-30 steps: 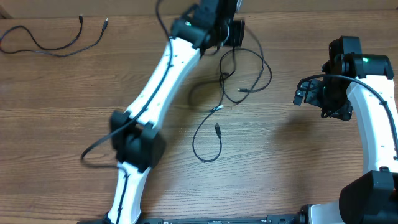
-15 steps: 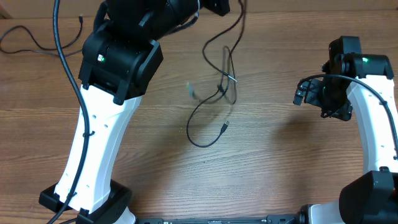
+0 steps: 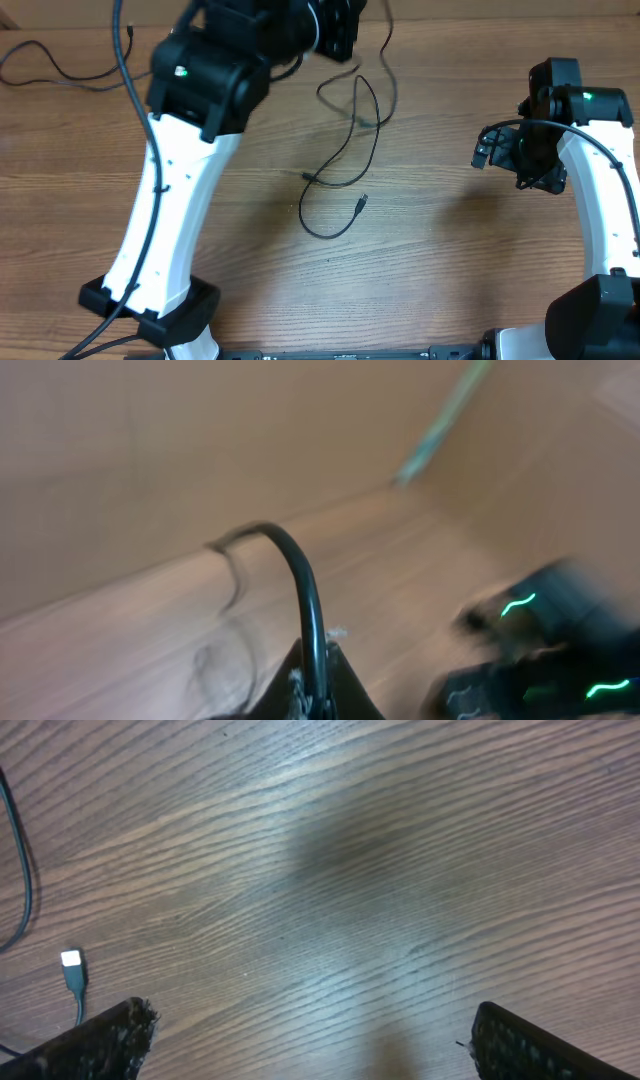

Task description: Untangle cables

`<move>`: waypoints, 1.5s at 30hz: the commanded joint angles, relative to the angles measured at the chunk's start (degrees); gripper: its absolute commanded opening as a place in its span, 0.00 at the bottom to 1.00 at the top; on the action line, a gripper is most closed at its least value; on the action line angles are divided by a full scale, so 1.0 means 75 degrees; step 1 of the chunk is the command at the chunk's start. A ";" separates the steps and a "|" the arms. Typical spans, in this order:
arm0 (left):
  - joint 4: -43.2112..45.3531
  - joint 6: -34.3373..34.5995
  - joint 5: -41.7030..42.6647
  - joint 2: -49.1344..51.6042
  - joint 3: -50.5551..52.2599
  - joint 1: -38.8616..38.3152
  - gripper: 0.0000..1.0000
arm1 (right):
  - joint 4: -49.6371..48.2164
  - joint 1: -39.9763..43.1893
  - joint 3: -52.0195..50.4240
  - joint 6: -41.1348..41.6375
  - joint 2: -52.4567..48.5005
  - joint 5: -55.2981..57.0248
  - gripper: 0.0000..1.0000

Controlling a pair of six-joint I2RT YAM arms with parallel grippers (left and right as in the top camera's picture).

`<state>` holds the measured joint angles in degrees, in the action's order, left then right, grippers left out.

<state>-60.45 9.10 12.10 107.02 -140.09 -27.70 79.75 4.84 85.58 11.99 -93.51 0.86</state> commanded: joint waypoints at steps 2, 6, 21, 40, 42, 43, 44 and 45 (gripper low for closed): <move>-0.0615 -0.2238 -0.2646 0.0522 -0.0023 -0.0321 0.04 | -0.0017 0.0023 -0.0017 -0.0012 -0.0009 0.0076 1.00; 0.0446 -0.2495 -0.3733 -0.0070 -0.0093 -0.0411 0.04 | -0.0017 0.0023 -0.0017 -0.0012 -0.0009 0.0076 1.00; 0.0973 -0.2868 -0.4864 -0.0434 -0.0087 -0.0064 0.04 | -0.0017 0.0023 -0.0017 -0.0012 -0.0009 0.0076 1.00; -0.1207 -0.2294 -0.5799 0.0504 -0.0085 0.0772 0.04 | -0.0017 0.0023 -0.0017 -0.0012 -0.0009 0.0076 1.00; -0.1346 -0.2844 -0.6003 0.0667 -0.0085 0.0807 0.04 | -0.0017 0.0023 -0.0017 -0.0012 -0.0009 0.0073 1.00; -0.1346 -0.2850 -0.6009 0.0702 -0.0085 0.0831 0.04 | -0.0017 0.0023 -0.0017 -0.0012 -0.0009 0.0073 1.00; -0.1355 -0.2955 -0.6009 0.0731 -0.0085 0.0845 0.04 | -0.0017 0.0023 -0.0017 -0.0012 -0.0009 0.0076 1.00; -0.1349 -0.3246 -0.6237 0.0769 -0.0085 0.0877 0.04 | -0.0017 0.0023 -0.0017 -0.0012 -0.0009 0.0076 1.00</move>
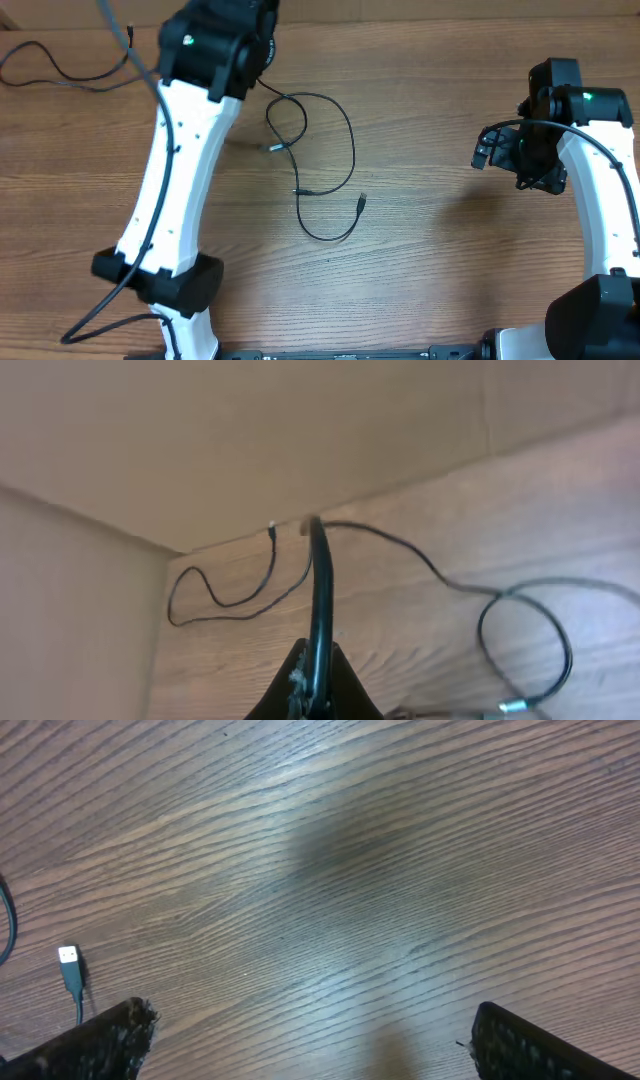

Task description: Untangle cables

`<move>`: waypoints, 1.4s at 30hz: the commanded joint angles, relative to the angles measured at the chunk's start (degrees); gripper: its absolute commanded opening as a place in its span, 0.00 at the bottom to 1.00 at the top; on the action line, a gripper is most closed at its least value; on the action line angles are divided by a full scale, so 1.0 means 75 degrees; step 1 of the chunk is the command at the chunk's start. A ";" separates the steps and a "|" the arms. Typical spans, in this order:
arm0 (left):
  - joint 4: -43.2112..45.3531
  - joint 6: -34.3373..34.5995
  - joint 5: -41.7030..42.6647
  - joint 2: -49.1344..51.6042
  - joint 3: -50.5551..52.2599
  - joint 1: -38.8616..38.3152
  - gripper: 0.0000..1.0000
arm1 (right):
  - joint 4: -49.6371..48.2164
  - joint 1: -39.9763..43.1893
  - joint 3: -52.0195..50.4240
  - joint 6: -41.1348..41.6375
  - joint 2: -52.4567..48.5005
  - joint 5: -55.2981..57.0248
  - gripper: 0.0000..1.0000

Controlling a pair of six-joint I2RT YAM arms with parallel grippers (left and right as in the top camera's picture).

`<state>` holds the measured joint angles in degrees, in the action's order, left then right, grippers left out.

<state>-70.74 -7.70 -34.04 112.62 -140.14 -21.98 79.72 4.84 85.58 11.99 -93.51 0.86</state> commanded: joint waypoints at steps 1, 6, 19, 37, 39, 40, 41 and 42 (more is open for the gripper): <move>0.0111 -0.0775 -0.0688 0.0035 -0.0079 0.0149 0.04 | -0.0015 0.0023 -0.0017 -0.0012 -0.0009 0.0076 1.00; 0.0662 0.0906 -0.2407 -0.0117 -0.0082 0.0242 0.04 | -0.0015 0.0023 -0.0017 -0.0012 -0.0009 0.0076 1.00; 0.3471 0.1746 0.4395 -0.2168 -0.0082 0.0242 0.04 | -0.0015 0.0023 -0.0017 -0.0012 -0.0009 0.0076 1.00; 0.2967 0.2804 0.8215 -0.0463 -0.0079 0.0172 0.04 | -0.0015 0.0023 -0.0017 -0.0012 -0.0009 0.0076 1.00; 0.3485 0.2809 0.8303 -0.0516 -0.0082 0.0172 0.04 | -0.0017 0.0023 -0.0017 -0.0012 -0.0009 0.0076 1.00; 0.3821 0.2885 0.8411 -0.0603 -0.0082 0.0187 0.04 | -0.0015 0.0023 -0.0017 -0.0012 -0.0006 0.0076 1.00; 0.4028 0.2984 0.8416 -0.0673 -0.0082 0.0204 0.04 | -0.0015 0.0023 -0.0017 -0.0012 -0.0009 0.0076 1.00; 0.4258 0.3072 0.8416 -0.0743 -0.0082 0.0230 0.04 | -0.0015 0.0023 -0.0017 -0.0012 -0.0009 0.0076 1.00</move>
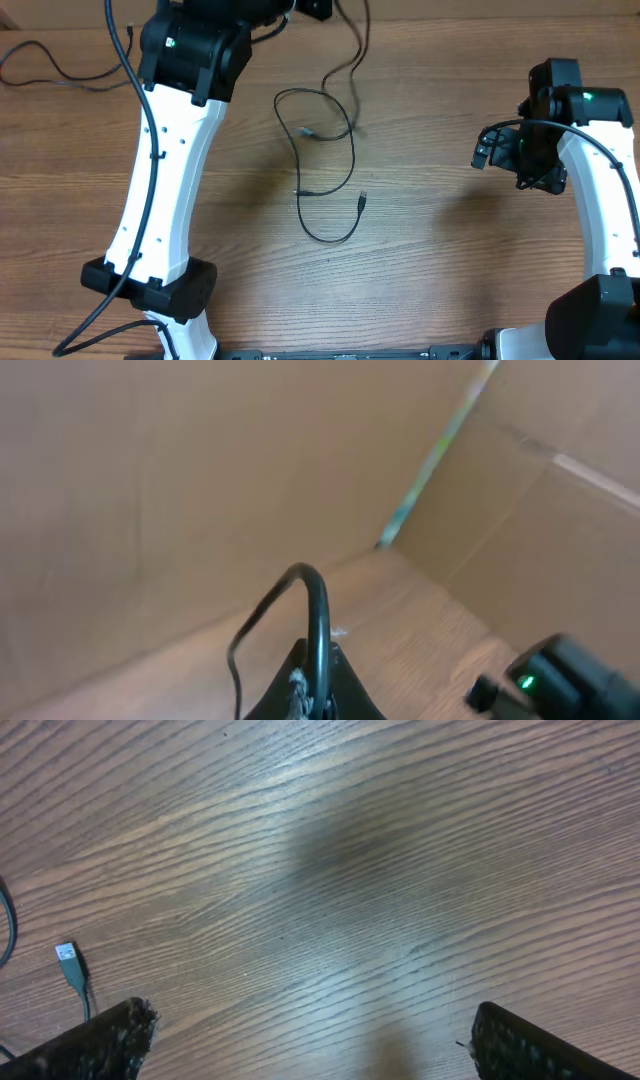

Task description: Untangle cables

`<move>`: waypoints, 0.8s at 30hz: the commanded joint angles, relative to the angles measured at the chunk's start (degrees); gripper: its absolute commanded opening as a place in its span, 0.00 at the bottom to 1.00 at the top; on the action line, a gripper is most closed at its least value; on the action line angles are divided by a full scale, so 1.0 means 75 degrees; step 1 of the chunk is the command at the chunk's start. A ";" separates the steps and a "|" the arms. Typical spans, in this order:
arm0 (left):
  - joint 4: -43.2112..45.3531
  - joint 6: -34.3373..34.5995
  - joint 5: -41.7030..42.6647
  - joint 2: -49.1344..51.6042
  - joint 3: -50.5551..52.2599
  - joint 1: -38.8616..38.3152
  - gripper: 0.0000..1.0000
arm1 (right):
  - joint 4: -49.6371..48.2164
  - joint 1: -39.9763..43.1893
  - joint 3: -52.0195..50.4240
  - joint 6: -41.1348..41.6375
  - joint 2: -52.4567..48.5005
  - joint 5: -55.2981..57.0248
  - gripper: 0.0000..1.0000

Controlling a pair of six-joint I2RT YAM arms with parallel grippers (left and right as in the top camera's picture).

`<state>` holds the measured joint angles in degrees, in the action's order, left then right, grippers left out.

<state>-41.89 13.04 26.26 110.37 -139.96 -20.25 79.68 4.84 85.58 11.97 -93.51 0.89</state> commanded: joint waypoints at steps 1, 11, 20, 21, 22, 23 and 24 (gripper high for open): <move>0.0487 0.0332 0.0379 -0.0475 -0.0105 0.0015 0.04 | -0.0012 0.0023 -0.0017 -0.0009 -0.0009 0.0073 1.00; -0.0256 0.1201 -0.1233 -0.1518 -0.0105 0.1964 0.04 | -0.0009 0.0023 -0.0017 -0.0009 -0.0009 0.0073 1.00; -0.1093 0.2888 -0.0437 -0.1786 -0.0105 0.3926 0.04 | -0.0009 0.0023 -0.0017 -0.0009 -0.0009 0.0073 1.00; -0.1294 0.3034 -0.0621 -0.1786 -0.0105 0.3966 0.04 | -0.0009 0.0023 -0.0017 -0.0009 -0.0009 0.0073 1.00; -0.1632 0.3299 -0.1029 -0.1786 -0.0105 0.4013 0.04 | -0.0009 0.0023 -0.0017 -0.0009 -0.0009 0.0073 1.00; -0.1824 0.3439 -0.1306 -0.1786 -0.0105 0.4013 0.04 | -0.0009 0.0023 -0.0017 -0.0009 -0.0009 0.0073 1.00; -0.2052 0.3538 -0.1684 -0.1786 -0.0105 0.4010 0.04 | -0.0009 0.0023 -0.0017 -0.0009 -0.0009 0.0073 1.00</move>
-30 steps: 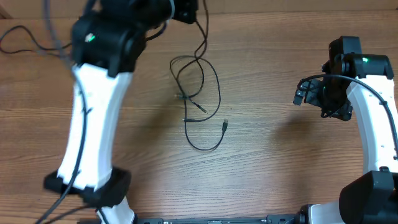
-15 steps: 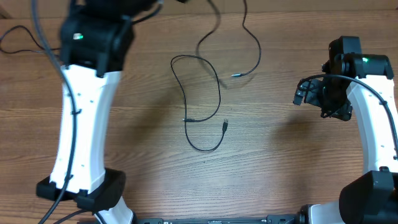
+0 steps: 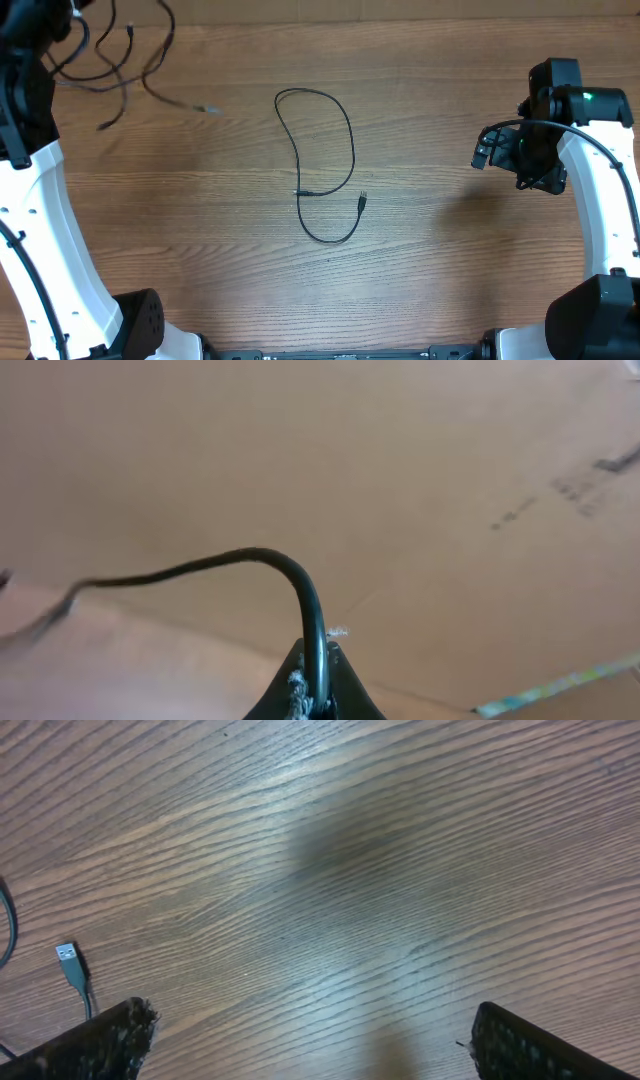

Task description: Untangle cables

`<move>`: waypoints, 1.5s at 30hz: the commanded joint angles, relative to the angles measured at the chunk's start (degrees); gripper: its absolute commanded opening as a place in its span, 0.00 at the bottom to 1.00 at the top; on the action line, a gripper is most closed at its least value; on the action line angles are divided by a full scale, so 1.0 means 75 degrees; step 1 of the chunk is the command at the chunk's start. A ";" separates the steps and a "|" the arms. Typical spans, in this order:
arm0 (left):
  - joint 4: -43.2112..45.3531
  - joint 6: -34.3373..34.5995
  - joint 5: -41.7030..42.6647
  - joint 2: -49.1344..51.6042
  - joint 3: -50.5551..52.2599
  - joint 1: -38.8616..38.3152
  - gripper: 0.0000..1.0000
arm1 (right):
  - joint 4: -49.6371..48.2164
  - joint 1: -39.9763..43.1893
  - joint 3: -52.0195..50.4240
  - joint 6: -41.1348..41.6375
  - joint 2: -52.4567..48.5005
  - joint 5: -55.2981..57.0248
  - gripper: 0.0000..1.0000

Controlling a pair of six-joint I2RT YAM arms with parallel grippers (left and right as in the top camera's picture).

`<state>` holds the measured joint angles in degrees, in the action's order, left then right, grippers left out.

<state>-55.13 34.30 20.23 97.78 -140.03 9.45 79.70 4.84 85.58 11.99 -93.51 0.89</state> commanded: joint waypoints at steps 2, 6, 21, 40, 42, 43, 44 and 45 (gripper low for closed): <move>-0.0557 0.0691 -0.1326 -0.0087 -0.0096 0.0050 0.04 | -0.0012 0.0023 -0.0017 -0.0012 -0.0009 0.0073 1.00; -0.0720 0.0892 -0.1291 0.0009 -0.0093 0.0052 0.04 | -0.0012 0.0023 -0.0017 -0.0012 -0.0009 0.0073 1.00; -0.1725 0.0994 -0.1985 0.1151 -0.0093 0.2066 0.05 | -0.0012 0.0023 -0.0017 -0.0012 -0.0006 0.0073 1.00; -0.1003 -0.0664 -0.3045 0.4476 -0.0093 0.3841 0.04 | -0.0012 0.0023 -0.0017 -0.0012 -0.0009 0.0073 1.00; -0.1023 -0.0994 -0.2859 0.4867 -0.0093 0.3891 0.04 | -0.0012 0.0023 -0.0017 -0.0012 -0.0009 0.0073 1.00; -0.1119 -0.1201 -0.2611 0.5205 -0.0093 0.3923 0.05 | -0.0012 0.0023 -0.0017 -0.0012 -0.0009 0.0073 1.00; -0.1271 -0.1204 -0.2468 0.5441 -0.0093 0.3940 0.12 | -0.0012 0.0023 -0.0017 -0.0012 -0.0009 0.0073 1.00; -0.1373 -0.1204 -0.2430 0.5560 -0.0093 0.3943 0.22 | -0.0012 0.0023 -0.0017 -0.0012 -0.0009 0.0073 1.00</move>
<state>-63.55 29.47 -1.08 135.41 -140.03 38.26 79.72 4.86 85.58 11.97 -93.51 0.89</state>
